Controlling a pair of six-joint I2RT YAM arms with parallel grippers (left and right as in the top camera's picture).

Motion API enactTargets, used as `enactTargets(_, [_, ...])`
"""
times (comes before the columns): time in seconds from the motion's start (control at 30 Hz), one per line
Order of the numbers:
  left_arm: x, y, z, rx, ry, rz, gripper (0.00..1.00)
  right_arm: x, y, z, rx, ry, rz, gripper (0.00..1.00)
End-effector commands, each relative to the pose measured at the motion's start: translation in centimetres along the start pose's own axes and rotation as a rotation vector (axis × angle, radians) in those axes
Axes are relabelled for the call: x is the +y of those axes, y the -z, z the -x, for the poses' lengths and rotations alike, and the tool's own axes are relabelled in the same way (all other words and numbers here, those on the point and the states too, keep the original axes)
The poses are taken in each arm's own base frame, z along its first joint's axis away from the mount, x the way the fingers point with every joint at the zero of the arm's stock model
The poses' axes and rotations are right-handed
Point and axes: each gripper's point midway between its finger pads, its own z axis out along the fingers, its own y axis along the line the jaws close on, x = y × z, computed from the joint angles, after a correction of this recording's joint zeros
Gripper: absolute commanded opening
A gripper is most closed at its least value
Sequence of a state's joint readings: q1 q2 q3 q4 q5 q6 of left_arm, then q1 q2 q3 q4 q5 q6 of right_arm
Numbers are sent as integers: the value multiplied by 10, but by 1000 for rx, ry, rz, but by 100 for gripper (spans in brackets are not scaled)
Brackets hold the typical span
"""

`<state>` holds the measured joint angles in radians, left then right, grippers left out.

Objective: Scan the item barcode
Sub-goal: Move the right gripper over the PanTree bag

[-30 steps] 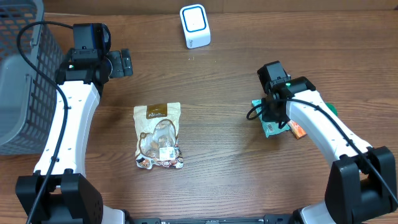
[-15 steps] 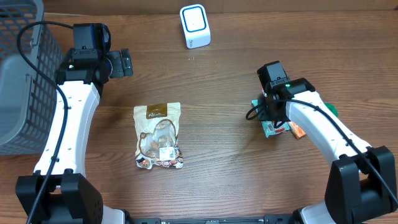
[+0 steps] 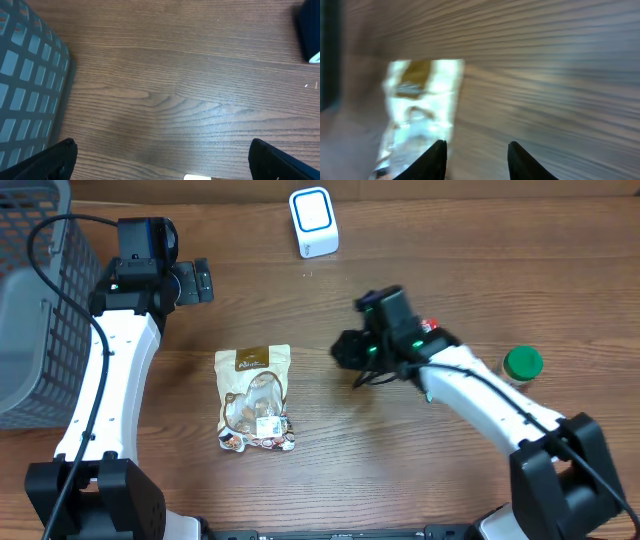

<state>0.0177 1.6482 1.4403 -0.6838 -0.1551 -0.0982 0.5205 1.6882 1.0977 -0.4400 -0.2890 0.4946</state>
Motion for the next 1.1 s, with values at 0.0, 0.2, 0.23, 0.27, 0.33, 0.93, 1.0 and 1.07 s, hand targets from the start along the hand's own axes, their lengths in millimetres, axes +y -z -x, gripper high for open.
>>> enactTargets(0.0, [3,1,2,-6,9,12,100,34,-32,-33,43,27,16,43])
enactTargets(0.2, [3,1,2,-6,9,12,100,49,-64,-59,-42,120,-120,72])
enactTargets(0.23, [3,1,2,-6,9,12,100,52,-66,-61,-59,140,-136,76])
enactTargets(0.27, [3,1,2,-6,9,12,100,54,-66,-63,-74,155,-150,81])
enactTargets(0.33, [3,1,2,-6,8,12,100,58,-66,-65,-91,173,-158,90])
enactTargets(0.93, [3,1,2,-6,9,12,100,59,-66,-67,-88,177,-156,100])
enactTargets(1.0, [3,1,2,-6,9,12,100,60,-66,-67,-87,177,-156,100])
enactTargets(1.07, [3,1,2,-6,9,12,100,59,-66,-67,-88,177,-156,100])
